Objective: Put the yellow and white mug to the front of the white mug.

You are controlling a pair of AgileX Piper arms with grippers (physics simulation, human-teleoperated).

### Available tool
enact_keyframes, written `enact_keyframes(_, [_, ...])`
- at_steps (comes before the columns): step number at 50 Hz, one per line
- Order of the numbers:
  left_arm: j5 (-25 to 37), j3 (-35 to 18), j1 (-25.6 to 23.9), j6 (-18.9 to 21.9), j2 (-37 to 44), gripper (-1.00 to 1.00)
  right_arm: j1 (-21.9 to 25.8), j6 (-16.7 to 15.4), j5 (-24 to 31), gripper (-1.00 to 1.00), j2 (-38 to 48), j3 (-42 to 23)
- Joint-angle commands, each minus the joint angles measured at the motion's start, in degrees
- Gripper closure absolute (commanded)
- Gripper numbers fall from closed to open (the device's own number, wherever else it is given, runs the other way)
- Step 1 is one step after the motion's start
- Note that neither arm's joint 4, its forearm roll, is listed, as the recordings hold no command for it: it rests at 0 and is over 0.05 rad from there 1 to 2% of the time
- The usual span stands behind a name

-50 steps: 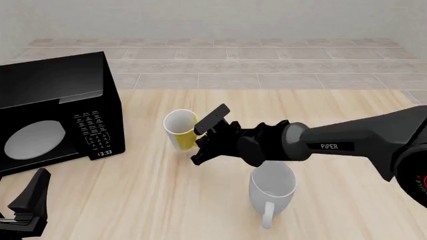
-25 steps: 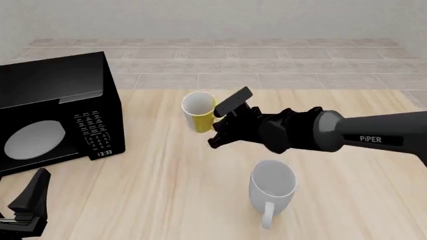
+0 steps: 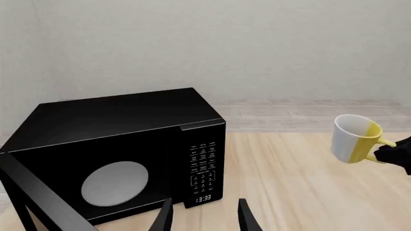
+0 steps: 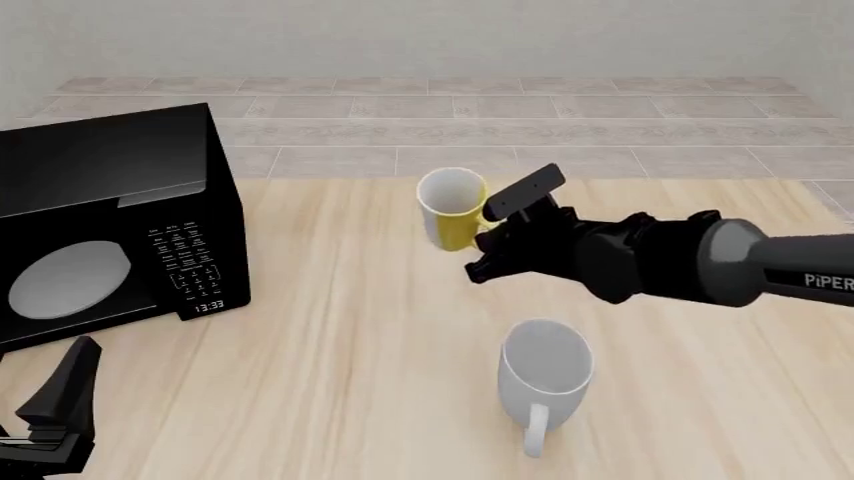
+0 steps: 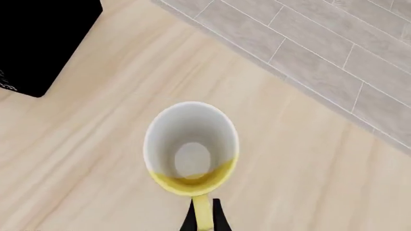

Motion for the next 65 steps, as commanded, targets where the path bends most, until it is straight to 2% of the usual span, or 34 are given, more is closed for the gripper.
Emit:
enact_keyframes(1, [0.00,0.00,0.00,0.00,0.00,-1.00,-2.91,0.24,-0.22,1.00,-3.07,2.36])
enact_keyframes(28, [0.00,0.00,0.00,0.00,0.00,-1.00,-10.78,0.51,-5.93,1.00,-4.02,10.55])
enact_keyframes(46, [0.00,0.00,0.00,0.00,0.00,-1.00,-12.94,0.93,-10.67,1.00,-0.09,12.98])
enact_keyframes(65, [0.00,0.00,0.00,0.00,0.00,-1.00,-14.29,1.79,-13.78,1.00,5.94,12.59])
